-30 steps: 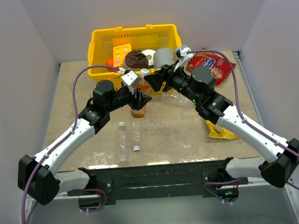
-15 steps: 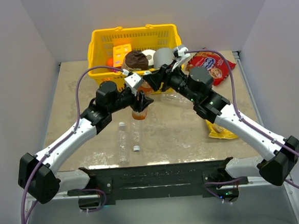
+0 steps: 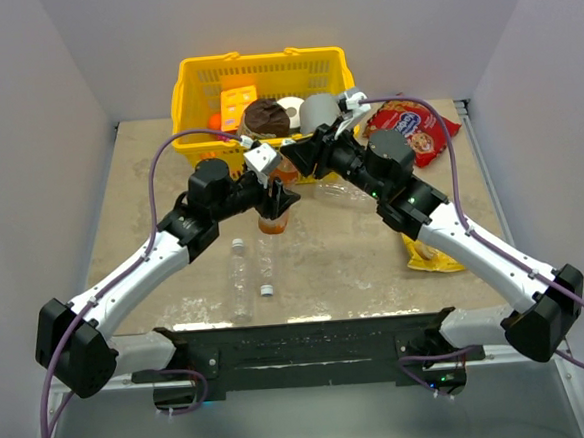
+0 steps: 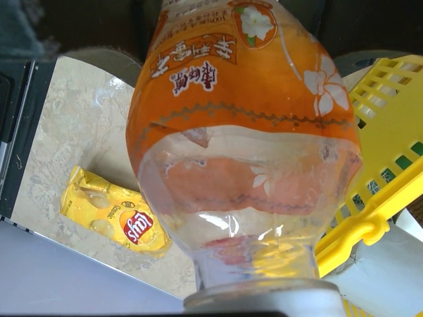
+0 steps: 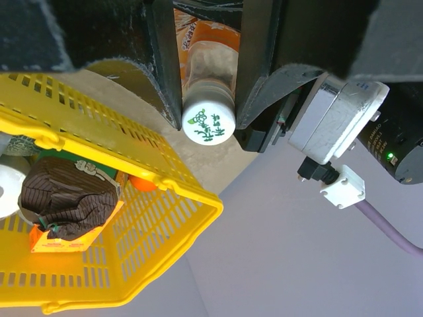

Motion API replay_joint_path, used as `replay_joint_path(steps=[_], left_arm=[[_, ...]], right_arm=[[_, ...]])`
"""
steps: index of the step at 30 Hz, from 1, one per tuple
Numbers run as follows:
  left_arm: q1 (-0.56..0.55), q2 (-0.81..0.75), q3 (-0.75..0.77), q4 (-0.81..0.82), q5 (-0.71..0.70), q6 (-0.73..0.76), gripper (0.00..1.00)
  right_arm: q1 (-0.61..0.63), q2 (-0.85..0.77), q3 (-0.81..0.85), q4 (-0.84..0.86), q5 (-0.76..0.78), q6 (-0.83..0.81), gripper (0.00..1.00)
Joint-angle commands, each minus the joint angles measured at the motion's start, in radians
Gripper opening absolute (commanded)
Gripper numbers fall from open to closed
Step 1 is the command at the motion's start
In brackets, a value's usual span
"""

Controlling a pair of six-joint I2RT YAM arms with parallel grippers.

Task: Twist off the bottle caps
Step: Unscrew the bottle cap from the plastic bottle.

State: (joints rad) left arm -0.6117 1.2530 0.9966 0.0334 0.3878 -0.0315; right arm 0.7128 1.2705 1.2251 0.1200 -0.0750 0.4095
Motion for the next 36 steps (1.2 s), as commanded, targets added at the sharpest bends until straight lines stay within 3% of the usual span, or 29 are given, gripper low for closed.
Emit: replay_joint_path(steps=[1,5,10,16,22,28,36], left_arm=[[-0.011,0.006,0.022,0.01,-0.01,0.027,0.0],[-0.013,0.003,0.025,0.008,0.011,0.027,0.0],[-0.013,-0.01,0.028,0.017,0.109,0.027,0.0],[-0.007,-0.032,0.017,0.077,0.402,0.019,0.0],[-0.005,-0.015,0.027,0.132,0.652,-0.034,0.0],[-0.005,-0.021,0.019,0.172,0.746,-0.068,0.0],[-0.005,-0.02,0.017,0.172,0.738,-0.07,0.0]], right_arm=[[0.007,-0.006,0.056,0.027,-0.058,-0.015,0.19],[0.004,0.006,0.091,-0.026,-0.1,-0.05,0.1],[-0.07,0.032,0.114,-0.043,-0.322,-0.055,0.04],[-0.153,0.043,0.083,0.049,-0.659,-0.032,0.01],[-0.17,0.046,0.079,0.056,-0.861,-0.078,0.0],[-0.185,0.047,0.048,0.121,-1.025,-0.081,0.0],[-0.194,0.05,0.037,0.153,-1.053,-0.061,0.02]])
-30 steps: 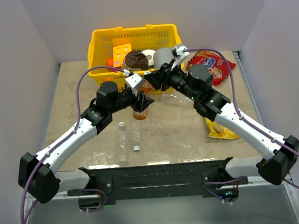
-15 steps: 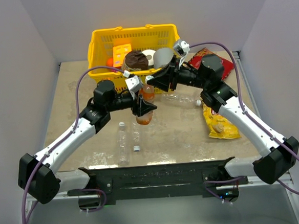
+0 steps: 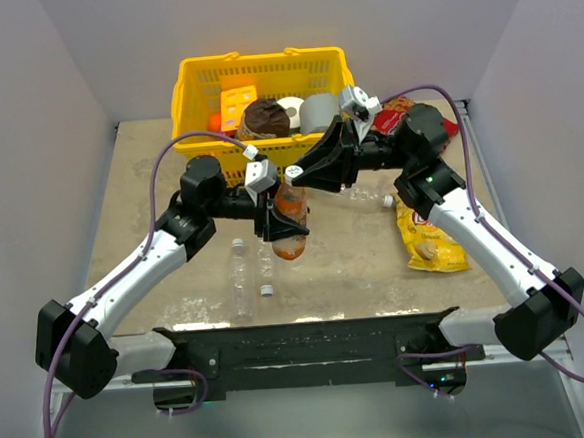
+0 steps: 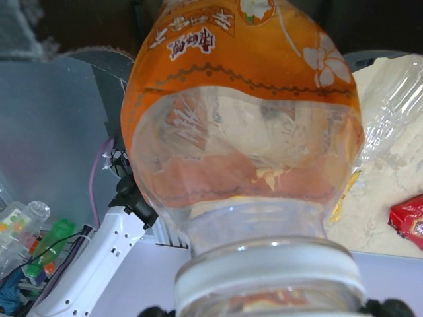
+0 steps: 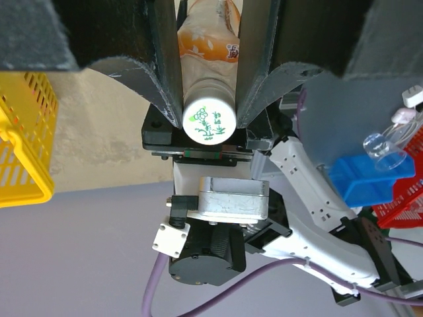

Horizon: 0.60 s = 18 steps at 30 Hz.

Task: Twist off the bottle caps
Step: Unscrew the bottle cap from the plastic bottle.

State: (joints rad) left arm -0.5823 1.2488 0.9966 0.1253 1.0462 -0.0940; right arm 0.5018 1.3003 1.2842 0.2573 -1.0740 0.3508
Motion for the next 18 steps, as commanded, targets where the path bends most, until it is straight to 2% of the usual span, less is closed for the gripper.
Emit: replay_joint_path(steps=[1,4,5,7,8,9,11,18], left_arm=[[-0.036,-0.018,0.017,0.076,0.065,-0.001,0.0],[-0.034,-0.022,0.017,0.059,0.026,0.014,0.0],[-0.034,-0.02,0.017,0.054,0.014,0.019,0.0],[-0.036,-0.023,0.019,0.031,-0.021,0.042,0.0],[-0.034,-0.026,0.023,0.014,-0.037,0.057,0.0],[-0.034,-0.031,0.027,-0.004,-0.054,0.074,0.0],[-0.034,-0.045,0.03,-0.038,-0.112,0.121,0.0],[-0.034,-0.063,0.017,-0.029,-0.224,0.12,0.0]], right_arm=[[0.015,0.022,-0.022,0.014,-0.047,-0.001,0.03],[0.009,0.022,-0.023,0.016,-0.035,0.008,0.2],[0.009,0.021,-0.023,0.016,-0.03,0.013,0.31],[0.003,0.014,-0.026,0.016,-0.018,0.016,0.41],[0.0,0.013,-0.028,0.016,-0.015,0.017,0.52],[-0.006,0.008,-0.032,0.016,-0.015,0.016,0.57],[-0.019,-0.005,-0.036,-0.003,-0.009,0.001,0.65],[-0.072,-0.058,-0.052,-0.059,0.0,-0.029,0.77]])
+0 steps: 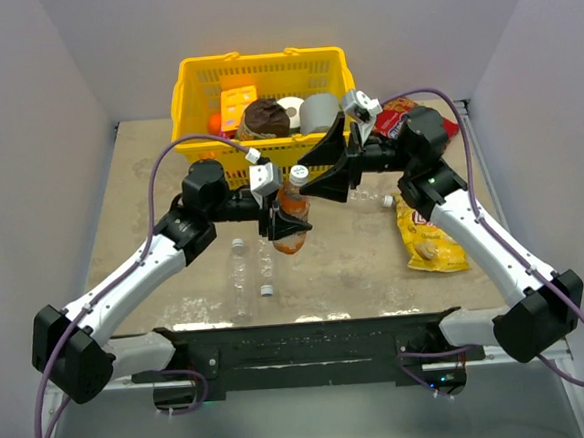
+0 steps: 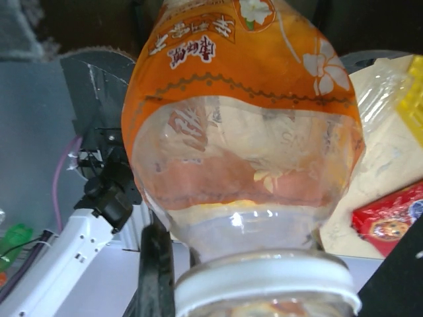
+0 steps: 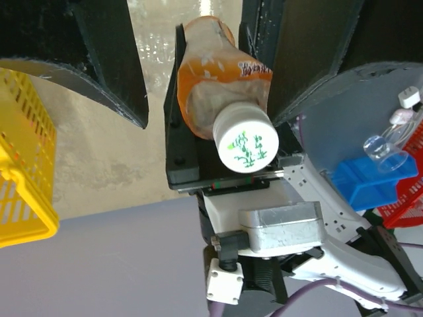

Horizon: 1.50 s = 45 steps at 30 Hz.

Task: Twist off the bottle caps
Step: Unscrew the bottle cap from the plastic bottle.

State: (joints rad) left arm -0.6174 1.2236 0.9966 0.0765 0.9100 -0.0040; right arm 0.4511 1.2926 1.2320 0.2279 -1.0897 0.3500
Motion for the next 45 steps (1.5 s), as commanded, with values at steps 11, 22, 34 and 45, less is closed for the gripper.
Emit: replay_joint_path(steps=[11,22,34,45], left_arm=[[-0.001,-0.033,0.011,0.0,-0.514,-0.023,0.0],[-0.007,-0.003,0.011,0.011,-0.507,-0.071,0.0],[-0.013,0.017,0.013,0.005,-0.496,-0.062,0.0],[-0.031,0.031,0.014,-0.003,-0.482,-0.044,0.0]], right_arm=[[0.001,-0.157,-0.058,0.054,0.554,0.075,0.76],[0.152,-0.125,0.0,-0.068,0.853,0.004,0.66],[0.176,-0.069,0.017,-0.019,0.769,0.038,0.63],[0.178,-0.019,0.066,-0.075,0.726,0.041,0.51]])
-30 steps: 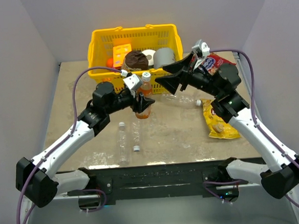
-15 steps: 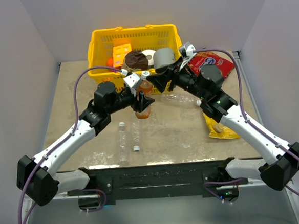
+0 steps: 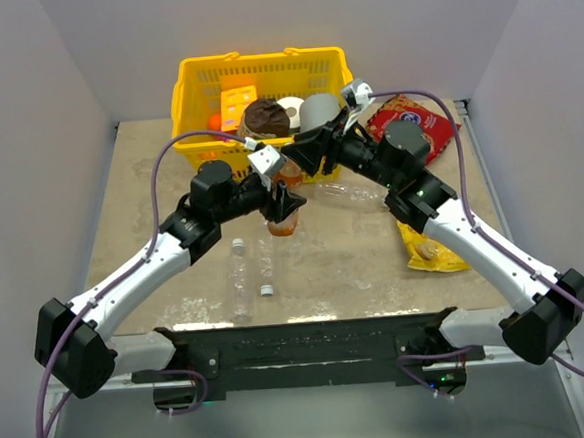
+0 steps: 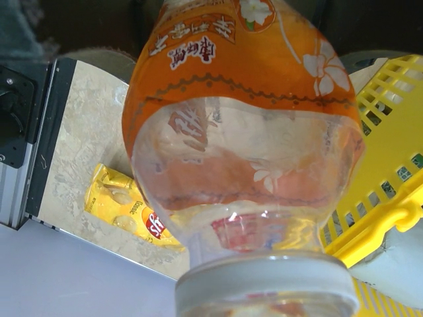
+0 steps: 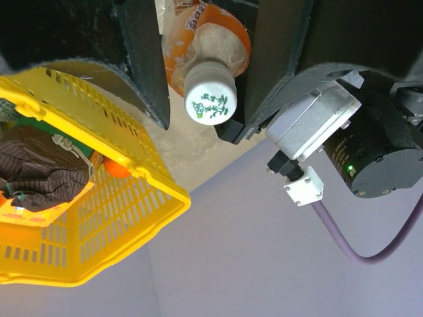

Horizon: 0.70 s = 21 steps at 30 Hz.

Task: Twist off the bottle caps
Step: Unscrew the bottle cap from the plastic bottle.

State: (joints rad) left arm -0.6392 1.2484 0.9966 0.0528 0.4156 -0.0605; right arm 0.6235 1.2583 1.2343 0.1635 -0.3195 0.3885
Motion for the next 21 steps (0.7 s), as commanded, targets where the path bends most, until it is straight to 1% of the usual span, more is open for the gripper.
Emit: replay_joint_path(steps=[1,8,9,14,16,17,19,20,21], left_arm=[[-0.01,0.008,0.014,0.021,0.012,0.013,0.0],[-0.011,0.009,0.014,0.019,0.005,0.014,0.0],[-0.011,0.009,0.014,0.018,0.005,0.014,0.0],[-0.011,0.009,0.016,0.018,0.011,0.016,0.0],[-0.013,0.008,0.019,0.016,0.02,0.018,0.0],[-0.011,0.005,0.019,0.016,0.028,0.021,0.0],[-0.011,-0.001,0.019,0.018,0.075,0.028,0.0],[-0.011,-0.012,0.017,0.021,0.095,0.042,0.0],[-0.011,-0.017,0.017,0.024,0.148,0.047,0.0]], right_arm=[[0.005,0.015,0.067,-0.01,-0.047,0.001,0.5],[0.005,0.024,0.082,-0.036,-0.072,-0.011,0.43],[0.005,0.024,0.085,-0.038,-0.075,-0.013,0.41],[0.007,0.041,0.102,-0.054,-0.124,-0.016,0.37],[0.005,0.052,0.108,-0.056,-0.144,-0.017,0.33],[0.005,0.055,0.109,-0.056,-0.154,-0.017,0.29],[0.005,0.065,0.113,-0.056,-0.187,-0.025,0.26],[0.005,0.069,0.113,-0.055,-0.24,-0.026,0.22],[0.007,0.07,0.114,-0.053,-0.254,-0.033,0.2]])
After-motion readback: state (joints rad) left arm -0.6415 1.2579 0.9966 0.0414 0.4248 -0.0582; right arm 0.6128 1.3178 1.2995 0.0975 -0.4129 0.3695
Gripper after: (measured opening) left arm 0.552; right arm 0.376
